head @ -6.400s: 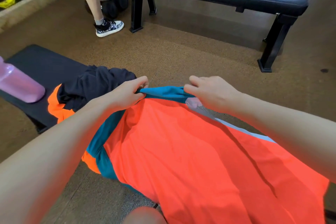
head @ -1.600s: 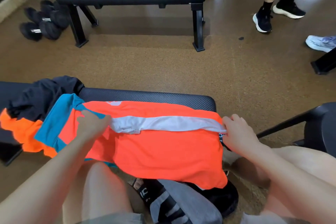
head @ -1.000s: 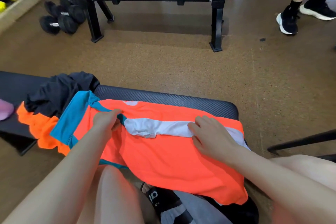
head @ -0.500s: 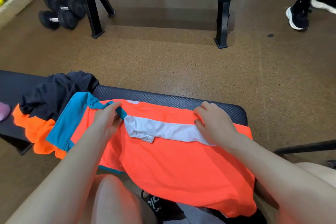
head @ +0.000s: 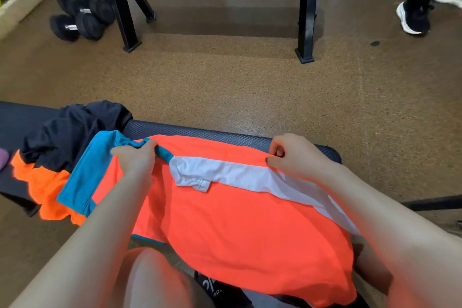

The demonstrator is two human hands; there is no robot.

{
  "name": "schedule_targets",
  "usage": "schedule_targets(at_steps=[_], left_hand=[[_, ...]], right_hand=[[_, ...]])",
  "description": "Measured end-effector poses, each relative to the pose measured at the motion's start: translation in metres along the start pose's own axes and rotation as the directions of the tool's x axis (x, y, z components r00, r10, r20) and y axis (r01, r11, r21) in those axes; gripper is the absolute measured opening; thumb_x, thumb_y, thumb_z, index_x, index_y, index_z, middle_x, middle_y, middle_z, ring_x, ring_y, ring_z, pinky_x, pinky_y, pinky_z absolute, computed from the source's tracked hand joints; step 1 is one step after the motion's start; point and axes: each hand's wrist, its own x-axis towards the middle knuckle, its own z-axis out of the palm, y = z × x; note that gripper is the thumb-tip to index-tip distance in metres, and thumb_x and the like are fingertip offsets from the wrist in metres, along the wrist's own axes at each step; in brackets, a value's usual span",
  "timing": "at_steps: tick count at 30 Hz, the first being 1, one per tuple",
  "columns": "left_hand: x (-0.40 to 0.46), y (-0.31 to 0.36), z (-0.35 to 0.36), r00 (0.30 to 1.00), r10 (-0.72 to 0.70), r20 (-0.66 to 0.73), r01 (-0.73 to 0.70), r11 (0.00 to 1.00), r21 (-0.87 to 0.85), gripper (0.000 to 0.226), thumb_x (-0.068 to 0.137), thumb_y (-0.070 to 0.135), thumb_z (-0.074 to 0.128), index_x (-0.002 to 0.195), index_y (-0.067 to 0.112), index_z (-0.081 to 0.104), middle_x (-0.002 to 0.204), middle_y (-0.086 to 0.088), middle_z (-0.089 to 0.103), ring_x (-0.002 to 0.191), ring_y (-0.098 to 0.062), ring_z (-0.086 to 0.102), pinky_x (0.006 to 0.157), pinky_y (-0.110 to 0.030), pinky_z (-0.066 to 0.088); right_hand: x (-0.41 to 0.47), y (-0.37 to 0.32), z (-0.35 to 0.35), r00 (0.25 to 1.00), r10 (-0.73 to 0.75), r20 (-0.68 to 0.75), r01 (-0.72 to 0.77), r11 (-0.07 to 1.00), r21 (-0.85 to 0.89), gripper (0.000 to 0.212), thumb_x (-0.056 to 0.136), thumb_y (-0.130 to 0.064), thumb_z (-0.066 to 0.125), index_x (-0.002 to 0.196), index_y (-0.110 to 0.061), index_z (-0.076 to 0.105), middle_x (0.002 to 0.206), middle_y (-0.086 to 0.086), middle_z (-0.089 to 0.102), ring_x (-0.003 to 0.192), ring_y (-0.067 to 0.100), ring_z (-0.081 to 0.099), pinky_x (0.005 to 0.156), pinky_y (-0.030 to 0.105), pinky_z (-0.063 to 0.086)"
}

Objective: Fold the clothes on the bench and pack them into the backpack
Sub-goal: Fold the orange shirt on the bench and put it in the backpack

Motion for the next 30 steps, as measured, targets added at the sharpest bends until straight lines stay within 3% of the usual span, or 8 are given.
schedule_targets(at_steps=[3,5,8,10,16,25,27,30], left_hand=[[0.007,-0.014,0.001,0.999,0.048,0.026,-0.05,0.994,0.101,0.064,0.061,0.039,0.069,0.112,0.004,0.05,0.089,-0.013,0.068,0.072,-0.028,0.069,0.072,-0.046,0.061],[0.011,-0.017,0.004,0.994,0.083,0.071,-0.092,0.988,0.127,0.046,0.058,0.029,0.064,0.095,0.002,0.065,0.083,-0.016,0.072,0.075,-0.032,0.072,0.073,-0.05,0.061],[0.004,-0.008,0.007,0.991,0.105,0.081,-0.109,0.993,0.042,0.021,0.064,0.01,0.057,0.084,0.004,0.057,0.076,-0.014,0.06,0.064,-0.023,0.059,0.056,-0.036,0.048],[0.001,-0.004,0.006,0.994,0.094,0.062,-0.095,0.995,0.02,0.018,0.068,0.006,0.058,0.086,0.009,0.058,0.079,-0.015,0.063,0.066,-0.023,0.06,0.059,-0.034,0.05],[0.003,0.008,0.003,0.973,0.229,0.035,-0.232,0.947,0.222,0.049,0.081,0.002,0.059,0.109,0.021,0.023,0.094,-0.017,0.056,0.072,-0.029,0.059,0.064,-0.043,0.052],[-0.012,0.034,-0.013,0.938,0.325,0.124,-0.332,0.731,0.596,0.053,0.08,0.017,0.07,0.119,0.015,0.034,0.108,-0.022,0.063,0.093,-0.04,0.065,0.081,-0.048,0.051],[-0.034,0.041,-0.01,0.827,0.538,0.16,-0.506,0.59,0.629,0.051,0.083,0.013,0.065,0.126,0.014,0.038,0.12,-0.02,0.053,0.099,-0.042,0.059,0.08,-0.051,0.048],[-0.074,0.041,0.016,0.478,0.689,0.545,-0.864,0.257,0.433,0.047,0.084,0.016,0.06,0.13,0.019,0.05,0.118,-0.011,0.049,0.096,-0.035,0.057,0.077,-0.048,0.051]], right_hand=[[-0.001,0.002,0.006,0.996,-0.085,-0.034,0.08,0.988,-0.13,0.009,0.084,-0.019,0.063,0.079,-0.024,0.057,0.085,-0.004,0.053,0.087,0.021,0.052,0.068,0.031,0.029],[0.0,0.002,0.007,0.993,-0.108,-0.051,0.097,0.979,-0.181,0.013,0.086,-0.014,0.057,0.078,-0.024,0.053,0.088,-0.001,0.055,0.09,0.025,0.053,0.07,0.032,0.03],[0.001,0.004,0.005,0.995,-0.077,-0.055,0.067,0.985,-0.157,0.015,0.088,-0.011,0.051,0.078,-0.021,0.054,0.085,-0.001,0.059,0.087,0.027,0.056,0.069,0.034,0.035],[0.003,0.007,0.002,0.998,-0.036,-0.054,0.031,0.996,-0.079,0.015,0.089,-0.011,0.05,0.08,-0.019,0.06,0.079,-0.002,0.063,0.082,0.026,0.057,0.068,0.035,0.042],[0.01,0.009,0.003,0.996,-0.044,-0.075,0.04,0.998,-0.052,0.017,0.087,-0.008,0.05,0.078,-0.02,0.058,0.076,-0.001,0.061,0.08,0.027,0.057,0.07,0.038,0.047],[-0.007,0.016,-0.013,0.999,-0.042,0.0,0.041,0.996,-0.084,0.012,0.079,-0.008,0.055,0.084,-0.018,0.053,0.079,-0.004,0.051,0.079,0.025,0.05,0.068,0.038,0.043],[-0.016,0.024,-0.026,0.998,-0.001,0.062,0.011,0.988,-0.152,0.014,0.077,-0.012,0.06,0.084,-0.021,0.052,0.079,-0.007,0.049,0.079,0.022,0.049,0.068,0.037,0.042],[-0.027,0.035,-0.038,0.989,0.072,0.128,-0.043,0.975,-0.217,0.018,0.073,-0.01,0.059,0.083,-0.023,0.052,0.082,-0.004,0.054,0.081,0.022,0.052,0.065,0.035,0.042]])
